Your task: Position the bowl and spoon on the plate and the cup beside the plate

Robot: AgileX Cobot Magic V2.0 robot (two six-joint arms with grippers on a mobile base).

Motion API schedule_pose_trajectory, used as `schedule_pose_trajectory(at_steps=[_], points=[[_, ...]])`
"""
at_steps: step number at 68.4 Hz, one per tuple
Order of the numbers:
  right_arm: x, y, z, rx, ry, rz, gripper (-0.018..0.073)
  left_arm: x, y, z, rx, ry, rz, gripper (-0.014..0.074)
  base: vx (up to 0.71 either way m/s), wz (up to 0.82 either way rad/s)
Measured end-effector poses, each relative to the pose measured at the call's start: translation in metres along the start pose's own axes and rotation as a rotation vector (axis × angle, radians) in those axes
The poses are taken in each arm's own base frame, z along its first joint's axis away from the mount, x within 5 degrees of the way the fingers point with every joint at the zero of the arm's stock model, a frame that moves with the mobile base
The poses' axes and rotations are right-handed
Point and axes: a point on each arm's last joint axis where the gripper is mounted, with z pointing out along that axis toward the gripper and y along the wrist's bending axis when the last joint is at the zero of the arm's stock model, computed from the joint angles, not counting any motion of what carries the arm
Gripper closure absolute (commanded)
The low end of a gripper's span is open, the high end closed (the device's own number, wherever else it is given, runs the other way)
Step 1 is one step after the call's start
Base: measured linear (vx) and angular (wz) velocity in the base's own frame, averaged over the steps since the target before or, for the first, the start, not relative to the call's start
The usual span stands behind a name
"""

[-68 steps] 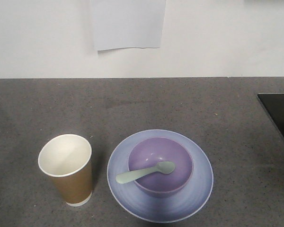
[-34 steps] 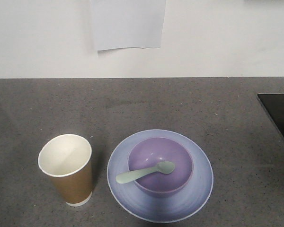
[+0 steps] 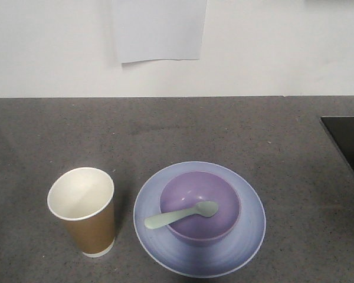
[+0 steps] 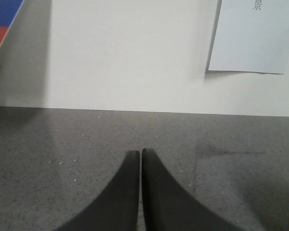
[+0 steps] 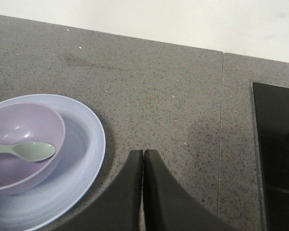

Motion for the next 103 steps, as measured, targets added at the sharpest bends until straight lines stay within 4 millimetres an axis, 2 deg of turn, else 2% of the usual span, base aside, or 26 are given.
schedule_pose_trajectory(at_steps=[15,31,45,62,83,103], points=[[0.031,0.002,0.006,-0.028,-0.13,-0.006,0.057,0.0,0.0,0.0,0.0,0.0,0.0,0.0603,0.0,0.0],[0.066,-0.008,0.004,0.078,-0.226,0.065,0.057,0.0,0.0,0.0,0.0,0.0,0.0,0.0603,0.0,0.0],[0.084,-0.011,-0.001,0.128,-0.312,0.086,0.057,0.0,0.0,0.0,0.0,0.0,0.0,0.0603,0.0,0.0],[0.108,-0.008,0.005,0.129,-0.366,0.069,0.057,0.0,0.0,0.0,0.0,0.0,0.0,0.0603,0.0,0.0],[0.134,-0.008,0.018,0.128,-0.502,0.075,0.057,0.0,0.0,0.0,0.0,0.0,0.0,0.0603,0.0,0.0],[0.134,-0.007,0.016,0.123,-0.545,0.093,0.057,0.0,0.0,0.0,0.0,0.0,0.0,0.0603,0.0,0.0]])
